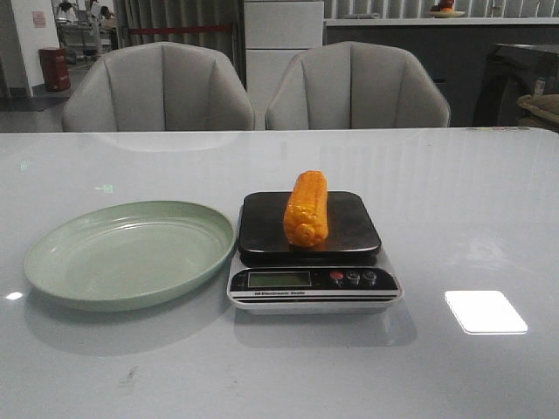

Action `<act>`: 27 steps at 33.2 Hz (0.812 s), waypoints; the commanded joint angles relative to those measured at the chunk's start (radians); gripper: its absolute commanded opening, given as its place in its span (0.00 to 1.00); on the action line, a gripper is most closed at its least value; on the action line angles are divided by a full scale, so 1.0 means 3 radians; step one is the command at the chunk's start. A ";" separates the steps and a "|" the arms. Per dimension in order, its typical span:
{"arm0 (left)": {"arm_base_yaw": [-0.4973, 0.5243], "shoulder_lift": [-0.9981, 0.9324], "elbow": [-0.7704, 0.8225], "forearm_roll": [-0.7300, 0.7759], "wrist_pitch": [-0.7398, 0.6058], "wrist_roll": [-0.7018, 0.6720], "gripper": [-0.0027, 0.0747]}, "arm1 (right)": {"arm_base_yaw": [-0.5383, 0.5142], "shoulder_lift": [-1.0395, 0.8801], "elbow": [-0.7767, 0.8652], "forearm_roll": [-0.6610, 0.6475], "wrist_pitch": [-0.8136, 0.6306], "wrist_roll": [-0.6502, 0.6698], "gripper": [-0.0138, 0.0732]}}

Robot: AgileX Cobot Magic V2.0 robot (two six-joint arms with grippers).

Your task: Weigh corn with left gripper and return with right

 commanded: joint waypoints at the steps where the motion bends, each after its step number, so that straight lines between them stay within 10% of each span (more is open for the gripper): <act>1: 0.0002 0.0027 -0.0077 0.0002 -0.0263 -0.0003 0.19 | 0.0063 0.0320 -0.0454 0.0005 0.0075 0.0017 0.84; 12: 0.0002 0.0027 -0.0077 0.0002 -0.0263 -0.0003 0.19 | 0.0286 0.1379 -0.1590 -0.0137 0.0601 0.0279 0.84; 27: 0.0002 -0.0072 -0.0072 0.0002 -0.0263 -0.0003 0.19 | 0.0519 0.2754 -0.2526 -0.0776 0.1146 0.1966 0.84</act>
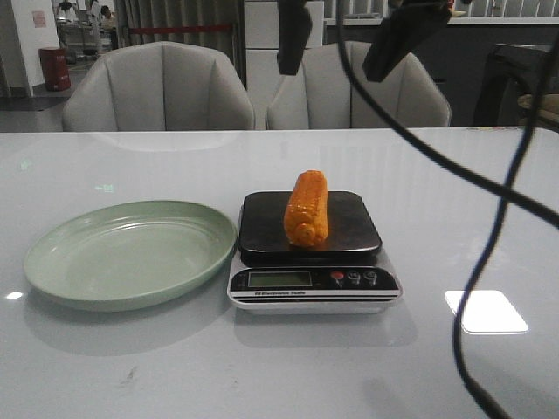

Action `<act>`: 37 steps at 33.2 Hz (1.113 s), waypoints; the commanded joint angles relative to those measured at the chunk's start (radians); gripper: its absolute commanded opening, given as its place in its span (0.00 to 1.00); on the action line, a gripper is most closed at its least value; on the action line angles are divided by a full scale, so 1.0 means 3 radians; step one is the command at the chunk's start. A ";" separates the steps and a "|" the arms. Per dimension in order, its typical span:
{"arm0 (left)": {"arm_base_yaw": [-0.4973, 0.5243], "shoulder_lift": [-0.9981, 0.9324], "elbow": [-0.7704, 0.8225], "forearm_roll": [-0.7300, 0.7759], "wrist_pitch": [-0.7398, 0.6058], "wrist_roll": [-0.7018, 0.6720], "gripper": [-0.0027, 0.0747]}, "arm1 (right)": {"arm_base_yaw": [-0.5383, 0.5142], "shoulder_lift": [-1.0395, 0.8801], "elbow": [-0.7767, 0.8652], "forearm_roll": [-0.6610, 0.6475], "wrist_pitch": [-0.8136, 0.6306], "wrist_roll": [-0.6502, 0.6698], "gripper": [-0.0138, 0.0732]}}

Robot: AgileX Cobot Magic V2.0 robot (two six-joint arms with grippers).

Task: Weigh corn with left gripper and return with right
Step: 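Lower the right gripper over the corn on the scale and grasp it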

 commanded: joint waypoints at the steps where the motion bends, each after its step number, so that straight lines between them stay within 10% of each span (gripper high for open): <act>1: 0.0002 -0.0072 -0.0072 0.0002 -0.0263 -0.0003 0.19 | 0.0010 0.0056 -0.0233 -0.0086 0.0020 0.0251 0.84; 20: 0.0002 -0.0072 -0.0072 0.0002 -0.0263 -0.0003 0.19 | 0.0053 0.0828 -0.0471 0.0203 0.0304 0.0385 0.84; 31: 0.0002 -0.0072 -0.0072 0.0002 -0.0263 -0.0003 0.19 | 0.0042 0.0993 -0.0471 0.0203 0.0243 0.0408 0.47; 37: 0.0002 -0.0072 -0.0072 0.0002 -0.0263 -0.0003 0.19 | 0.0092 0.0989 -0.0709 0.0393 0.0296 0.0408 0.44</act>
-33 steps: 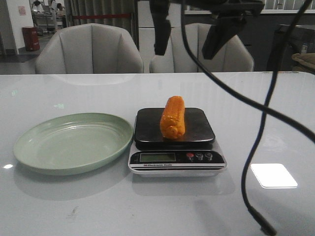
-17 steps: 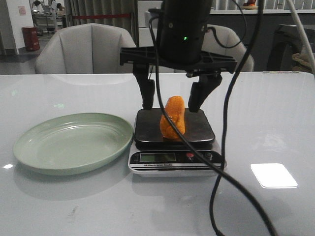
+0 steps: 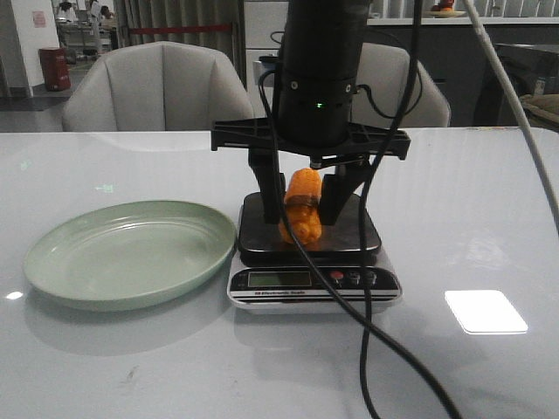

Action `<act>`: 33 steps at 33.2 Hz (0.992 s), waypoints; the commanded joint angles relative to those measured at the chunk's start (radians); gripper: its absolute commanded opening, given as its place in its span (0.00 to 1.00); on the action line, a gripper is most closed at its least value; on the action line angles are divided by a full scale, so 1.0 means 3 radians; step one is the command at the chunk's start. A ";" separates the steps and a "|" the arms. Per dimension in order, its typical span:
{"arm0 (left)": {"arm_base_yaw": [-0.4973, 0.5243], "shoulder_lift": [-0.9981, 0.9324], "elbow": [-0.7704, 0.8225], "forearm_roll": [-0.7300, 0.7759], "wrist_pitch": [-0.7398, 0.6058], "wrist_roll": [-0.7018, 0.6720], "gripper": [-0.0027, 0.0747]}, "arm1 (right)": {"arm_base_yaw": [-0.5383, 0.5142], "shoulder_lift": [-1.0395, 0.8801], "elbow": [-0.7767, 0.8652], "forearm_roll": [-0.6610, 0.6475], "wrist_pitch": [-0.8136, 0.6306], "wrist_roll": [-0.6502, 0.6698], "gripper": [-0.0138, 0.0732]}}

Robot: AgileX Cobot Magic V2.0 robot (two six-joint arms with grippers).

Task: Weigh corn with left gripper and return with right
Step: 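Lower the right gripper over the corn on the scale and grasp it, then carry the corn with the right gripper back onto the green plate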

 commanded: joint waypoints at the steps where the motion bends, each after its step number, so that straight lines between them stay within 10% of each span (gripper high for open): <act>1: 0.0002 -0.0072 -0.0087 0.0002 -0.0255 -0.0003 0.19 | 0.0053 -0.0198 -0.0262 0.0137 -0.0059 0.0016 0.44; 19: 0.0002 -0.0072 -0.0087 0.0002 -0.0255 -0.0003 0.19 | 0.0707 0.0102 -0.0362 0.0278 -0.1044 0.0016 0.45; 28: 0.0002 -0.0072 -0.0087 0.0002 -0.0255 -0.0003 0.19 | 0.0744 0.0203 -0.0366 0.0356 -0.1078 0.0016 0.78; 33: 0.0002 -0.0072 -0.0087 0.0002 -0.0255 -0.0003 0.19 | 0.0692 0.0203 -0.0439 0.0356 -0.1033 0.0016 0.81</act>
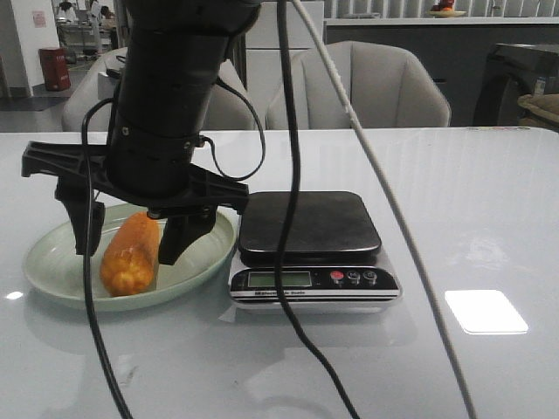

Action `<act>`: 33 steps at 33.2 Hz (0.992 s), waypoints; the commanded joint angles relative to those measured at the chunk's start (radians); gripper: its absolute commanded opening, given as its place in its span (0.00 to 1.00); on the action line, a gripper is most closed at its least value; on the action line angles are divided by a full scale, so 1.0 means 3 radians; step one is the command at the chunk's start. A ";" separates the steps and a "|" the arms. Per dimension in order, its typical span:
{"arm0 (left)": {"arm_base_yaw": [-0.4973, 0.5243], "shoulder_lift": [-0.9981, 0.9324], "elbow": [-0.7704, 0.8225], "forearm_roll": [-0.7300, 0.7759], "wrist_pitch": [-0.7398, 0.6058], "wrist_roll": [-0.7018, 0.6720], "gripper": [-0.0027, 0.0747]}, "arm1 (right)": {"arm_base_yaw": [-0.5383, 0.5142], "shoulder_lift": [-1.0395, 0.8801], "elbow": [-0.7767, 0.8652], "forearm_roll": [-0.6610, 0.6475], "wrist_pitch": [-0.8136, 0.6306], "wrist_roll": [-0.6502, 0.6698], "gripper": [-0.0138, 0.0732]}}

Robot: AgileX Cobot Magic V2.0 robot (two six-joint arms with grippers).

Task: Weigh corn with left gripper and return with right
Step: 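Carry the corn with the right gripper back onto the green plate, then open the right gripper and lift it away from the plate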

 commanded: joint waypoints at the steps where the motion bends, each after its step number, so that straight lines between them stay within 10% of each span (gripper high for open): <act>1: -0.0002 -0.0072 -0.0087 0.0002 -0.0255 -0.0003 0.19 | -0.0060 -0.0212 -0.0199 -0.0002 -0.0069 -0.0008 0.81; 7: -0.0002 -0.0072 -0.0087 0.0002 -0.0255 -0.0003 0.19 | -0.0245 -0.0318 -0.0492 -0.0009 0.0421 -0.0086 0.81; 23: -0.0002 -0.0072 -0.0087 0.0002 -0.0255 -0.0003 0.19 | -0.1194 -0.0941 -0.0570 0.0155 0.1894 -0.2005 0.81; 33: -0.0002 -0.0072 -0.0087 0.0002 -0.0255 -0.0003 0.19 | -0.1757 -0.1571 -0.0082 0.0158 0.1809 -0.2416 0.81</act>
